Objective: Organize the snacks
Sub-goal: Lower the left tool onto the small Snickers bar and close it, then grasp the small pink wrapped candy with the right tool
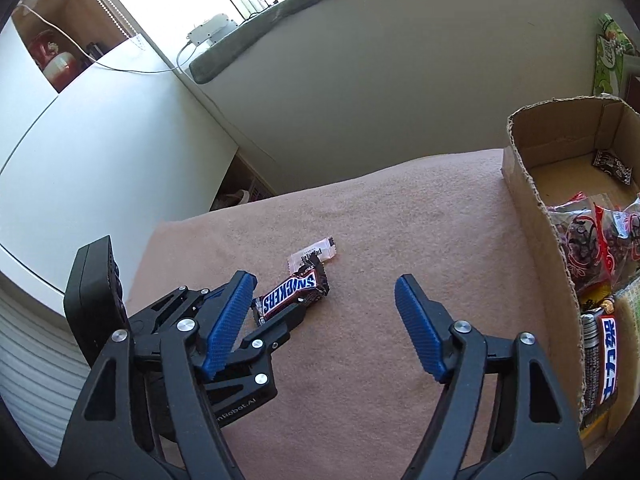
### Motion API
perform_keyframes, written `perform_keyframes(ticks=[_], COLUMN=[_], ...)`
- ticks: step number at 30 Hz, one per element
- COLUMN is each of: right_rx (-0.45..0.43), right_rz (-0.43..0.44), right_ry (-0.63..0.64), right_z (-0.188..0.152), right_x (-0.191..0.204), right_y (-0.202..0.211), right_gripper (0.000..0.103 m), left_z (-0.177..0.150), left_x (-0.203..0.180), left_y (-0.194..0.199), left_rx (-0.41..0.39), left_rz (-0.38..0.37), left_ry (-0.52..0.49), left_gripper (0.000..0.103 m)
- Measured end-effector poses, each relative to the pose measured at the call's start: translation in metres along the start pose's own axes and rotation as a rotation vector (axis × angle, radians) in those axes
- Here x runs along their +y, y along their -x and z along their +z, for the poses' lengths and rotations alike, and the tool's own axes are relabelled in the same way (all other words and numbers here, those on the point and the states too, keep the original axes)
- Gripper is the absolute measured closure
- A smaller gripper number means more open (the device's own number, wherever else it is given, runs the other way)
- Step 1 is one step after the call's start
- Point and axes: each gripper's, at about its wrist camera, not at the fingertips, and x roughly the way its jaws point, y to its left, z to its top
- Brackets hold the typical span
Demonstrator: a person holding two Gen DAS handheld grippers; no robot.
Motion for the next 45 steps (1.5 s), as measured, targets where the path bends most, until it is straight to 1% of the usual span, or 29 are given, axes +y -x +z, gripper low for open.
perform_keyframes(ticks=[2,3,4,5,10,13,17,20,22,25,30,32,34,35,36,38,41,43,44,45], right_rx=[0.033,0.045,0.058,0.069,0.142,0.179,0.201,0.197,0.206,0.211,0.231,0.242,0.264,0.268,0.267,0.268,0.254,0.254,0.257,0.258], right_rz=[0.015,0.024,0.028,0.032,0.053,0.053,0.023,-0.022,-0.017,-0.053,-0.111,-0.143,-0.172,-0.19,-0.195,-0.198,-0.242,-0.234,-0.23,-0.23], right_ry=[-0.035,-0.052,-0.066,-0.078,-0.096,-0.109,-0.116,-0.127,-0.148,-0.125,-0.016,0.06,0.164,0.215,0.265,0.376,0.511,0.52,0.525,0.533], right_z=[0.006,0.008,0.01,0.011,0.015,0.017,0.021,0.024,0.029,0.041,0.049,0.048,0.045,0.042,0.038,0.028,0.017,0.017,0.018,0.018], right_x=[-0.004,-0.005,-0.007,-0.007,0.003,0.008,0.013,0.012,0.009,0.017,0.04,0.052,0.067,0.073,0.078,0.087,0.1,0.101,0.1,0.1], right_y=[-0.013,-0.019,-0.025,-0.031,-0.061,-0.078,-0.094,-0.101,-0.108,-0.116,-0.131,-0.135,-0.14,-0.141,-0.142,-0.143,-0.146,-0.145,-0.143,-0.142], right_gripper=[0.046,0.046,0.046,0.046,0.049,0.052,0.055,0.056,0.056,0.056,0.056,0.056,0.055,0.053,0.045,0.039,0.038,0.04,0.046,0.055], left_z=[-0.002,-0.003,-0.003,-0.004,-0.011,-0.019,-0.03,-0.038,-0.039,-0.041,-0.052,-0.054,-0.057,-0.061,-0.06,-0.065,-0.069,-0.065,-0.065,-0.066], left_x=[0.002,0.002,0.002,0.004,0.02,0.035,0.057,0.071,0.073,0.077,0.083,0.086,0.086,0.088,0.09,0.091,0.092,0.086,0.086,0.086], left_y=[-0.002,-0.001,0.0,0.001,0.011,0.02,0.034,0.041,0.043,0.046,0.056,0.059,0.062,0.065,0.066,0.072,0.074,0.072,0.072,0.072], left_rx=[0.003,-0.001,-0.004,-0.004,0.004,0.002,-0.005,-0.011,-0.018,-0.029,-0.043,-0.048,-0.054,-0.057,-0.06,-0.063,-0.06,-0.058,-0.058,-0.06], left_rz=[-0.012,-0.012,-0.012,-0.008,-0.003,0.014,0.033,0.035,0.034,0.032,0.032,0.033,0.036,0.037,0.04,0.049,0.056,0.058,0.057,0.058], left_ry=[0.005,0.003,0.004,0.007,0.049,0.072,0.109,0.131,0.145,0.161,0.184,0.197,0.211,0.217,0.221,0.227,0.236,0.239,0.241,0.241], left_gripper=[0.063,0.066,0.074,0.074,0.075,0.075,0.075,0.075,0.075,0.075,0.075,0.075,0.075,0.075,0.075,0.075,0.075,0.075,0.075,0.075])
